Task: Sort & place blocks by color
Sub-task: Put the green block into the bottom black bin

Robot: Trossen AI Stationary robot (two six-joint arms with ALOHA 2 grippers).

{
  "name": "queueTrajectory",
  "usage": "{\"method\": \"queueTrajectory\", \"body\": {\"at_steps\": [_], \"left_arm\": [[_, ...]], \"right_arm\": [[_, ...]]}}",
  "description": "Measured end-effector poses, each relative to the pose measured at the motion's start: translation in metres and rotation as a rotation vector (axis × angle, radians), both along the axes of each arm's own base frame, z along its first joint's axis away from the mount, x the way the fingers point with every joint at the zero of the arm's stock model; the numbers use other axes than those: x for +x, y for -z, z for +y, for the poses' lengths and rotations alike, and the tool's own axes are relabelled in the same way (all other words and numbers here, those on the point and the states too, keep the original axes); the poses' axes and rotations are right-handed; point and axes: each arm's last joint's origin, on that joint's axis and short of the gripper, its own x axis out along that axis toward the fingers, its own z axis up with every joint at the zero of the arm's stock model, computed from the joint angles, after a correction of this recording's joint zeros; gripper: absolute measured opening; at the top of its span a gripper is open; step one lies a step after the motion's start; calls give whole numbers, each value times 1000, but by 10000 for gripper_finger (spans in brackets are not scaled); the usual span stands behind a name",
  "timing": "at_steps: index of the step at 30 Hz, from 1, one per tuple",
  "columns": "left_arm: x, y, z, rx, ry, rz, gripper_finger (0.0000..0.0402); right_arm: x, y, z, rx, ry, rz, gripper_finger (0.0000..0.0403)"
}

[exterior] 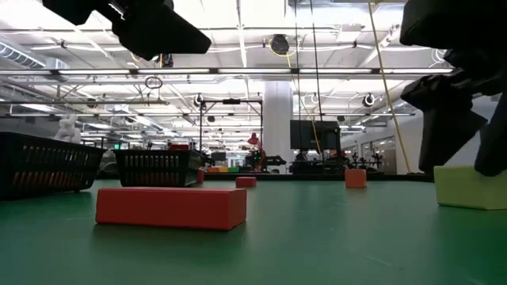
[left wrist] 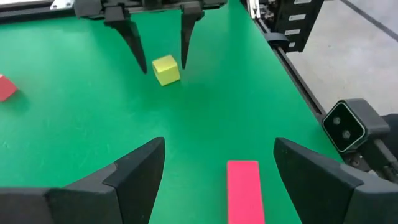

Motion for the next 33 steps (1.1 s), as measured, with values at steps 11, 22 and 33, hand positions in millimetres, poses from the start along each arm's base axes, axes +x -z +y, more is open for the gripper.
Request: {"method": "queueTrajectory", "body": {"at_steps": [11,22,33], "left_arm": [[4,-7,0,-32,2,-75,299],[13,-23,3,143,31,-272,299],[3,-26,-1,847,-75,-287,298]], "right_arm": [[4,-3,7,121,-52,-9,114],[33,-27,-5,-70,25,-411,114],[72,-68,-35,157,121,-812,114]]}}
